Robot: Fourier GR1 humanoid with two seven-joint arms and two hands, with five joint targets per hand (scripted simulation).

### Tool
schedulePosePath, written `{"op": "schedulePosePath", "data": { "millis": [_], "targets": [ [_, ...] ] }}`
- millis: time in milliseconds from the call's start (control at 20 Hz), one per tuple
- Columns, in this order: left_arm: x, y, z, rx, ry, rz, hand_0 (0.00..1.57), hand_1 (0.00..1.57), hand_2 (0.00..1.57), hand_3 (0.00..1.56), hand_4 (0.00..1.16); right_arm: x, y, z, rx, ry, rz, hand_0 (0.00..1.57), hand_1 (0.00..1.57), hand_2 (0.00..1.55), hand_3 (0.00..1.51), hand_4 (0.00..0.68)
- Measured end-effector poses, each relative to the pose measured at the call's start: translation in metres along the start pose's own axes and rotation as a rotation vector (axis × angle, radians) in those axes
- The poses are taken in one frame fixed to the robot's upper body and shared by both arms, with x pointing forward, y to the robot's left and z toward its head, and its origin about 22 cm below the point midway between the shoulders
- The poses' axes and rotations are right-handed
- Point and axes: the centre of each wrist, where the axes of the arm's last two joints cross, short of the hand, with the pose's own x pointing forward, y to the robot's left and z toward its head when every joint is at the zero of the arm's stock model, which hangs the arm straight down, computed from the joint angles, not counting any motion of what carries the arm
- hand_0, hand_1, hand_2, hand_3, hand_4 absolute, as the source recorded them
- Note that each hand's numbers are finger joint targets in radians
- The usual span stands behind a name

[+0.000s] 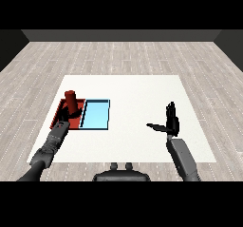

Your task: Pick the red can and put it in the red box

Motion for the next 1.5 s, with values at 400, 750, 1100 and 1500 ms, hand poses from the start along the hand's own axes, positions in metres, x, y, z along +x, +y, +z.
{"op": "schedulePosePath", "data": {
  "millis": [400, 750, 1100, 1500],
  "targets": [
    [-0.031, 0.012, 0.003, 0.021, 0.236, -0.023, 1.49, 1.49, 1.34, 0.00, 0.65, -0.012, -0.002, -0.008, -0.014, -0.004, -0.002, 0.00, 0.00, 0.00, 0.00, 0.000],
    [-0.037, 0.026, -0.001, -0.055, 0.321, -0.022, 0.00, 0.00, 0.00, 0.00, 0.00, -0.013, 0.001, -0.009, -0.013, -0.020, -0.019, 0.00, 0.00, 0.00, 0.00, 0.000],
    [-0.028, 0.027, -0.005, -0.012, 0.226, 0.024, 0.00, 0.00, 0.00, 0.00, 0.00, -0.010, 0.004, -0.009, -0.007, -0.035, -0.048, 0.00, 0.00, 0.00, 0.00, 0.000],
    [0.007, 0.028, -0.015, -0.048, -0.134, 0.306, 0.00, 0.00, 0.00, 0.00, 0.00, -0.003, 0.006, -0.001, 0.042, -0.075, -0.086, 0.00, 0.00, 0.00, 0.00, 0.000]
  ]
}}
